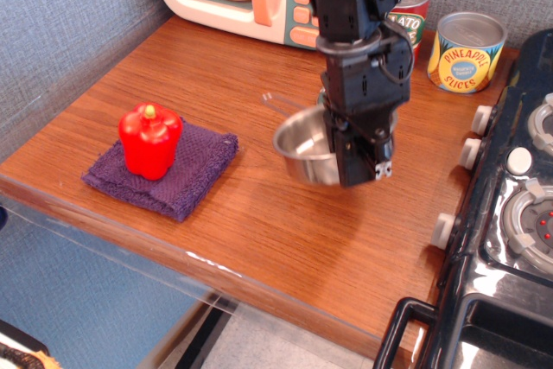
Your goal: Place the pot to the lower right of the fork
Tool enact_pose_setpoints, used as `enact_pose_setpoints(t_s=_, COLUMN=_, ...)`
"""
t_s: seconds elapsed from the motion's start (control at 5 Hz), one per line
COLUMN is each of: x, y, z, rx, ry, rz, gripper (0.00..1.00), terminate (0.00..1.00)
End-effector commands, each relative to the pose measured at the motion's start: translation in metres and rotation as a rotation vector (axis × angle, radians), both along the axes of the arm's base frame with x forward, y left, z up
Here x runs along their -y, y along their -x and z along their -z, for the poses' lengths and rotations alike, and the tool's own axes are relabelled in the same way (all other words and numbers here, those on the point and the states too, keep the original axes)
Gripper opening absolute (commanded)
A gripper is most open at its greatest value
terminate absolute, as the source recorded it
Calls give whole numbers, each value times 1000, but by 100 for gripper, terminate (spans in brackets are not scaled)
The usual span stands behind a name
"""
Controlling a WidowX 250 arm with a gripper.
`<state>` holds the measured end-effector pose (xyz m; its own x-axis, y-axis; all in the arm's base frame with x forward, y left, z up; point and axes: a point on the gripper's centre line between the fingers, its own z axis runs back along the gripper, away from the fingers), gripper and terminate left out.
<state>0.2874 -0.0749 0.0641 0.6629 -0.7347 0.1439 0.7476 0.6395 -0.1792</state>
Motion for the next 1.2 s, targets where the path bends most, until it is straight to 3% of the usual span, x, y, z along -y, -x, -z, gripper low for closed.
enact_pose_setpoints(t_s=0.0, x=13, y=-4, z=-2, rx=24, ry=33, rz=144, gripper=0, terminate=0)
enact_pose_setpoints(t_s=0.2, x=17, y=0, z=10, rx=-24, ry=26, rz=166, gripper=0, terminate=0)
enact_pose_setpoints(t_s=0.4, x=17, y=0, z=18, rx=-45, ry=-13, rz=144, gripper=100, terminate=0)
enact_pose_setpoints(t_s=0.6, x=14, y=0, z=21, rx=-77, ry=-20, rz=98, gripper=100, terminate=0)
enact_pose_setpoints(t_s=0.8, x=8, y=2, z=14, rx=-61, ry=-15, rz=57, gripper=100, terminate=0)
enact_pose_setpoints(t_s=1.0, x=-4, y=6, z=-19, rx=38, ry=12, rz=-66, gripper=100, terminate=0)
